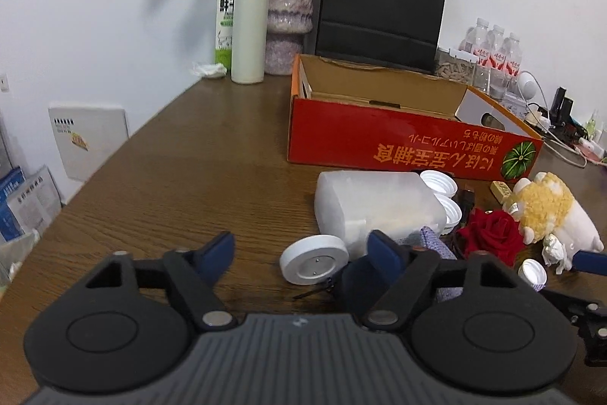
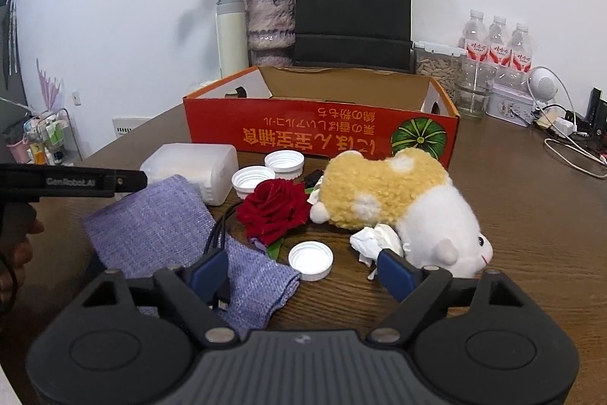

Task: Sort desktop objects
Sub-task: 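Grasp the white cap by the plastic container with the left tool while the right tool approaches another cap, then grasp the white cap beside the red rose with the right tool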

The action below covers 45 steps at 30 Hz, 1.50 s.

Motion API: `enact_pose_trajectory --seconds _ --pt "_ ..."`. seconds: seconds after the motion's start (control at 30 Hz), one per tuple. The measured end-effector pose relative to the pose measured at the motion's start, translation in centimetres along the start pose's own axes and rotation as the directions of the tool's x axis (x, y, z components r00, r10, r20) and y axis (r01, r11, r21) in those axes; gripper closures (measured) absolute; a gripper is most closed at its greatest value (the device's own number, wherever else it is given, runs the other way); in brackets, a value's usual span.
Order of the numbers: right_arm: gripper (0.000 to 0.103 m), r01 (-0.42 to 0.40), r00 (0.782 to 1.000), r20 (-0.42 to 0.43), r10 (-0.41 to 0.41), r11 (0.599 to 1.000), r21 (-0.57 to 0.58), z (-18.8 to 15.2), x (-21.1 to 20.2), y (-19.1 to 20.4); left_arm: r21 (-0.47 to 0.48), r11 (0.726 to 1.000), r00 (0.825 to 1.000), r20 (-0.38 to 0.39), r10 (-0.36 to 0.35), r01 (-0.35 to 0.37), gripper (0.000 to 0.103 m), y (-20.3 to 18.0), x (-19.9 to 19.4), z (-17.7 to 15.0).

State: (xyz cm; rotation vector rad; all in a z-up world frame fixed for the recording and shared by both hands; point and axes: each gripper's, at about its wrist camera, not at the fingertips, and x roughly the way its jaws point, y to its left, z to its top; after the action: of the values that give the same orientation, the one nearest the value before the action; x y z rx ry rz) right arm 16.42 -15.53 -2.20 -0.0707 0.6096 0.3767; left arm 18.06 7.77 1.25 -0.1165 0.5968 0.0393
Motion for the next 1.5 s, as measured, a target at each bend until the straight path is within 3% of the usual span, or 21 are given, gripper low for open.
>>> enact_pose_trajectory --seconds 0.37,0.5,0.7,0.77,0.87,1.03,1.1,1.3,1.37,1.47,1.5 --pt "0.037 0.016 1.0 -0.013 -0.015 1.0 0.023 0.6 1.3 -0.2 -0.056 0.998 1.0 -0.018 0.0 -0.001 0.047 0.4 0.7 -0.1" --pt "0.056 0.022 0.999 -0.032 -0.021 0.999 0.025 0.5 1.9 -0.2 -0.069 0.998 1.0 -0.023 -0.002 0.001 0.052 0.5 0.7 -0.1" --pt "0.061 0.014 0.999 -0.037 -0.013 0.999 0.029 0.4 2.0 -0.4 -0.08 0.997 0.999 -0.036 -0.015 0.012 0.073 0.5 0.9 -0.3" --pt "0.066 0.009 0.999 -0.036 -0.008 1.0 0.03 0.4 1.9 -0.4 -0.08 0.996 0.999 -0.046 -0.029 0.025 0.087 0.6 1.0 -0.4" --pt "0.076 -0.001 0.999 -0.035 0.002 1.0 0.028 0.4 1.7 -0.3 -0.073 0.997 0.999 -0.038 -0.035 0.032 0.091 0.4 0.8 -0.7" --pt "0.081 0.001 1.0 -0.023 -0.001 1.0 0.027 0.2 1.4 -0.4 -0.069 0.997 0.999 -0.027 -0.039 0.037 0.093 0.4 0.4 -0.7" --pt "0.096 0.001 1.0 -0.021 0.0 1.0 0.029 0.3 1.2 -0.5 -0.069 0.997 0.999 -0.024 -0.038 0.037 0.093 0.4 0.3 -0.7" --pt "0.095 -0.004 1.0 -0.02 0.004 1.0 0.027 0.2 1.0 -0.5 -0.068 0.997 0.999 -0.014 -0.037 0.036 0.093 0.4 0.1 -0.7" --pt "0.088 -0.013 1.0 -0.015 0.014 0.999 0.049 0.3 0.9 -0.7 -0.067 0.997 0.999 -0.013 -0.037 0.036 0.093 0.4 0.0 -0.7" --pt "0.065 -0.005 1.0 -0.002 0.005 1.0 0.031 0.8 1.0 -0.4 -0.068 0.997 0.999 -0.009 -0.038 0.037 0.093 0.4 0.0 -0.7" --pt "0.066 0.0 1.0 -0.001 0.0 1.0 0.018 0.8 1.1 -0.3 -0.07 0.997 0.999 -0.009 -0.039 0.038 0.093 0.5 0.0 -0.7"
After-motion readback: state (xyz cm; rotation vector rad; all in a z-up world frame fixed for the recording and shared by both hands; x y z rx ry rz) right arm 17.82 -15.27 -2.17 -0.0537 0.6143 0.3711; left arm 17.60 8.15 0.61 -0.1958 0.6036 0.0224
